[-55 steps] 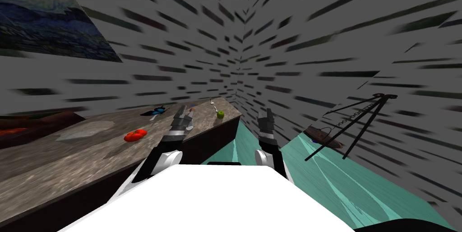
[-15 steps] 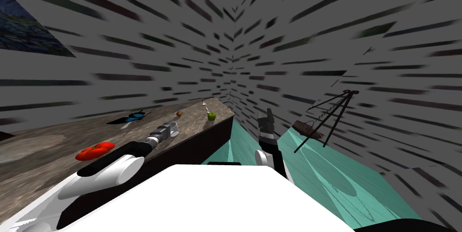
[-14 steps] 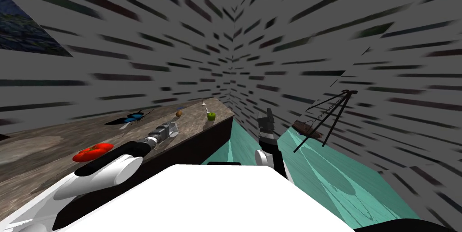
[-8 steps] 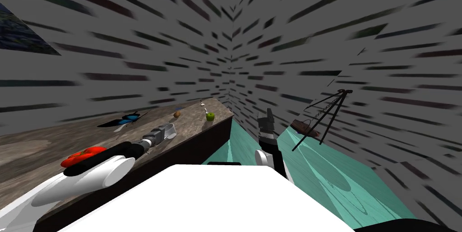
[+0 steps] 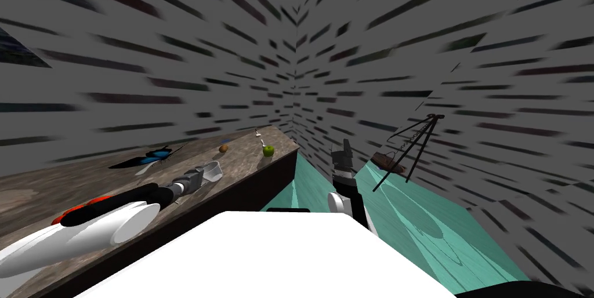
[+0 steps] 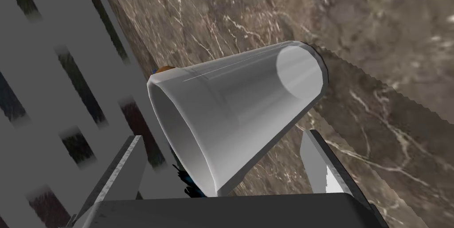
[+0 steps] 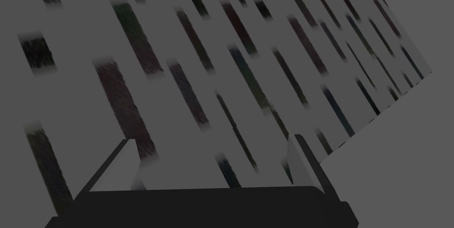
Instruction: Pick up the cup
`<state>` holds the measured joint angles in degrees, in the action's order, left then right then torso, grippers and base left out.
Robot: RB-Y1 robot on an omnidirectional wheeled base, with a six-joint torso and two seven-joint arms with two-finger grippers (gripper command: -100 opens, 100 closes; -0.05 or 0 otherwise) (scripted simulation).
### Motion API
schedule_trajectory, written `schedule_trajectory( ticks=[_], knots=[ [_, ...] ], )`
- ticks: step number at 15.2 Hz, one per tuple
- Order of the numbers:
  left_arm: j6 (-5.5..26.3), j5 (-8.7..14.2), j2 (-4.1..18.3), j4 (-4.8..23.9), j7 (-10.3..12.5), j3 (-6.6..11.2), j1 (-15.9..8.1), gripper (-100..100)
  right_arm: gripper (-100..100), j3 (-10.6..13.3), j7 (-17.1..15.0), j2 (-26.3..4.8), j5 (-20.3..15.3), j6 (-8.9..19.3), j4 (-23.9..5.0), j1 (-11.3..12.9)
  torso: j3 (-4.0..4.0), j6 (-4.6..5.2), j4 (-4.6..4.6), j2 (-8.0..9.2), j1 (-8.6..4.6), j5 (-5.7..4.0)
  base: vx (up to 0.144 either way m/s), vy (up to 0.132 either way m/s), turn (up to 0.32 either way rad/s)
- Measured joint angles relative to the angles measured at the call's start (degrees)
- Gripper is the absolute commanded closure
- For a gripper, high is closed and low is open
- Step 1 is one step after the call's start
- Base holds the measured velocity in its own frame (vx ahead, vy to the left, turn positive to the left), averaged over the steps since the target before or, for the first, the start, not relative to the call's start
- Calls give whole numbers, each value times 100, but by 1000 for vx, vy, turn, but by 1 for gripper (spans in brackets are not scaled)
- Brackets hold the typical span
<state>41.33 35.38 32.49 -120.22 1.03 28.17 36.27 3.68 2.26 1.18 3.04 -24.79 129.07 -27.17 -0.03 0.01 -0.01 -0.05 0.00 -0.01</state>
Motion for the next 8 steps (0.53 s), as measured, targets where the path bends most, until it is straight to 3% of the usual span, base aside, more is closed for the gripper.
schedule_trajectory(
  ticks=[8],
  knots=[
    [897, 390, 275, 89, 49, 436, 112, -100, 0, 0, 0, 0, 0, 0, 0, 0, -3, 0, -1, -6, -1, 0, 20, -2, -51]
  ],
)
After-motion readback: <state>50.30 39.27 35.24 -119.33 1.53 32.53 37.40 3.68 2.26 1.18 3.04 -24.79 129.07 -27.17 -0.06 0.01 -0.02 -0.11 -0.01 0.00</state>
